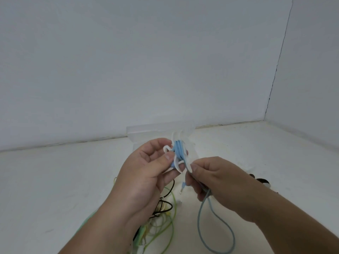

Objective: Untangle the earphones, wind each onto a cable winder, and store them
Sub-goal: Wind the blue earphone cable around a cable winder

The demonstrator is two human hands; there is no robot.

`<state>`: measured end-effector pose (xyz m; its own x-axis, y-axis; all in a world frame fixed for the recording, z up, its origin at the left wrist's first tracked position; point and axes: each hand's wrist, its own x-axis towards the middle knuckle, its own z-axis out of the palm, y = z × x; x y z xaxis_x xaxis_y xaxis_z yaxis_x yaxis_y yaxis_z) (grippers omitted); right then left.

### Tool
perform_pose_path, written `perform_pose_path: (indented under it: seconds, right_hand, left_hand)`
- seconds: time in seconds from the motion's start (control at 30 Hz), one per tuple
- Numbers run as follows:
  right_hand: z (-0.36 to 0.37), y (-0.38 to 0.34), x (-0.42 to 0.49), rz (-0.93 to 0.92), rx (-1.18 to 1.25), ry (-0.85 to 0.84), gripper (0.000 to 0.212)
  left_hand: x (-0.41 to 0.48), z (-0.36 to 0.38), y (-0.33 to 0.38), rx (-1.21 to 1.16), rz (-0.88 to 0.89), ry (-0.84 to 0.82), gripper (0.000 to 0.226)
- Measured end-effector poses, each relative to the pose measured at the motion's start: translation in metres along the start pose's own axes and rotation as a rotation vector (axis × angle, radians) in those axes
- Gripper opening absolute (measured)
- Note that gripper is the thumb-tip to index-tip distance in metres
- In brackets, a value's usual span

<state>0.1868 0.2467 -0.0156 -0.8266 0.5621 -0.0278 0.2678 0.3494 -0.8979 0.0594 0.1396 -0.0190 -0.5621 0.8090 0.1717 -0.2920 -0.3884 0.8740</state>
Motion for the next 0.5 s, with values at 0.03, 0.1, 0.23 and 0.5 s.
perform_pose_path:
  seconds: [0.03,0.1,0.23,0.5]
  right_hand:
    - [-0.002,-0.001,-0.001,0.005,0.009,-0.006,0.031]
    - [-0.007,-0.002,-0.002,0.014,0.01,0.03,0.015]
    - [-0.018,0.0,-0.003,0.065,0.016,0.201,0.011]
    - [-0.041,0.005,0.0,-0.023,0.07,0.622,0.018]
  left_hand:
    - [0.002,0.0,0.002,-0.032,0.009,0.058,0.028]
    - [0.006,-0.002,0.005,-0.076,0.042,0.148,0.029]
    - [0.011,-0.009,0.007,-0.075,0.086,0.294,0.018]
    - [0.018,-0.02,0.006,0.016,0.096,0.503,0.011]
